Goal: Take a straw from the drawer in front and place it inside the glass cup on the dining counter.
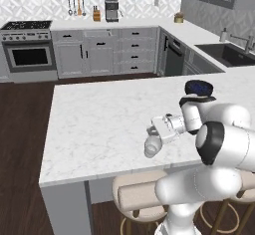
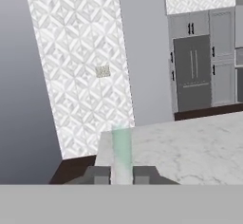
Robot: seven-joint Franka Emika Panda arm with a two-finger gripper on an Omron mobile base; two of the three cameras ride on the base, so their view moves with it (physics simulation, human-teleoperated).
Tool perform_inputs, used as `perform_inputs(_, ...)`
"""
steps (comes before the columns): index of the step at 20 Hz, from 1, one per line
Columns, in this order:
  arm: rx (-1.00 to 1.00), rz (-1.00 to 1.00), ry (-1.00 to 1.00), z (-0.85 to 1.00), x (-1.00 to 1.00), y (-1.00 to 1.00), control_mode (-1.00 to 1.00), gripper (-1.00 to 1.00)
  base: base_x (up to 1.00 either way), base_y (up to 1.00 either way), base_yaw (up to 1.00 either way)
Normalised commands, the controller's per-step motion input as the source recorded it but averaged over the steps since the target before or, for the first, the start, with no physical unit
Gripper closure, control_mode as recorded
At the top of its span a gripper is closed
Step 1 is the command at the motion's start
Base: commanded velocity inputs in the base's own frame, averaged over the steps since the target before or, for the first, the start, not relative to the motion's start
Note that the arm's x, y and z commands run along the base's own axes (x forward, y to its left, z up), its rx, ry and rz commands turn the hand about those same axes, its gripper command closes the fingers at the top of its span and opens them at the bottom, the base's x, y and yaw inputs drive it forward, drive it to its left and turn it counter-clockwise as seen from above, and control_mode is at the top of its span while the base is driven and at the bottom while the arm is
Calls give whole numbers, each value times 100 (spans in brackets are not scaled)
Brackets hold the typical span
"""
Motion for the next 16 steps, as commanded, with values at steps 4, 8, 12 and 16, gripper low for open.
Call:
perform_inputs(4, 0, 0, -5, -1, 0, 0, -100, -100, 0, 0, 0)
perform_inputs(8, 0, 0, -7, 0, 0, -1, -100, -100, 0, 0, 0)
perform_inputs(12, 0, 0, -9, 0, 0, -2, -100, -100, 0, 0, 0)
perform_inputs(16, -6, 0, -7, 14, -12, -11, -100, -100, 0, 0, 0)
